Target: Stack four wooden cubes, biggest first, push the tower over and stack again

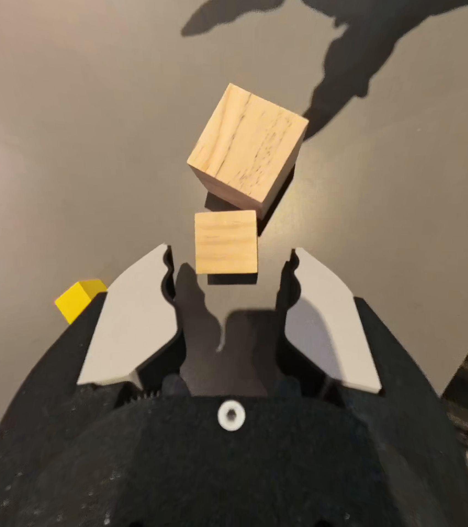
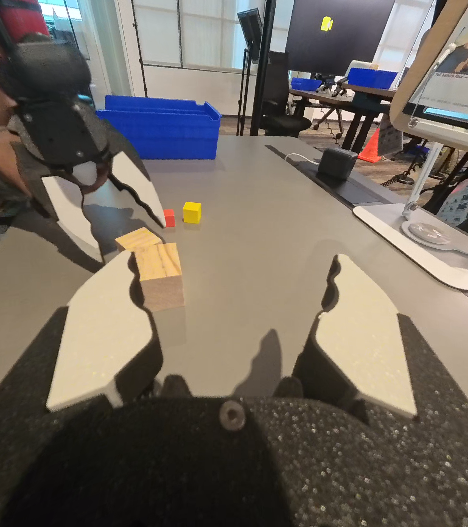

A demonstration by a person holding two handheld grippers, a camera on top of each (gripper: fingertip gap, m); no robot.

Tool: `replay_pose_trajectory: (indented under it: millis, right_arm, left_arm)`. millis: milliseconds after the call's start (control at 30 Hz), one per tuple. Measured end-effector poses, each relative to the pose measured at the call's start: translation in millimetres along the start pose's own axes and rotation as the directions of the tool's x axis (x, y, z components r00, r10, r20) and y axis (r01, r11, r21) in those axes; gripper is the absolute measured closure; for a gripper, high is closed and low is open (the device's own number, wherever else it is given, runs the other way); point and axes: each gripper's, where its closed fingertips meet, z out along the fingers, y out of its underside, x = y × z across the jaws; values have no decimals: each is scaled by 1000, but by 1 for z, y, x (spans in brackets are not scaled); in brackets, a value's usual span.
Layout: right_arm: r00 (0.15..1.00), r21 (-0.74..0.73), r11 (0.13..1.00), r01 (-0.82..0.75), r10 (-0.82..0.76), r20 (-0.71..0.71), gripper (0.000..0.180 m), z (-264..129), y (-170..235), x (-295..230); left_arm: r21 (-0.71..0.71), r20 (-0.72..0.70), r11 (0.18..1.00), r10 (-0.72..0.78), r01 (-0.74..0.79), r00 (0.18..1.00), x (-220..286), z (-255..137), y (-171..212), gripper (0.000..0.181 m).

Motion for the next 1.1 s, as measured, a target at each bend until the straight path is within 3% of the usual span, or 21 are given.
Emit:
replay_pose_trajectory:
  millis: [33,333,600,700,867,1100]
  right_arm:
    - [1000,-1,1000,1,-1,2,57,0,0,0]
    - [1000,4,1000,-4,4,1,59,-1,-1,1]
    - [1000,19,1000,-4,4,-7,61,-4,-4,3]
    - [1000,33,999,-13,14,-12,63,-6,-6,5]
    - [1000,28,1000,-14,14,-9,64,-6,-5,5]
    - [999,29,999,-25,26,-20,65,-9,-3,10]
  left_arm:
    - [-23,-13,1000,10,-10,1000,0,0,-1,104]
    - [-189,-79,981,21,-35,997,2,16,5,112]
    - [-235,-83,971,17,-36,996,-5,18,10,134]
    - [-206,-88,977,37,-55,995,-16,-2,-4,135]
    - [-147,-176,966,184,-211,967,-15,-38,-51,135]
    - [-154,-261,927,296,-342,919,0,-17,-68,134]
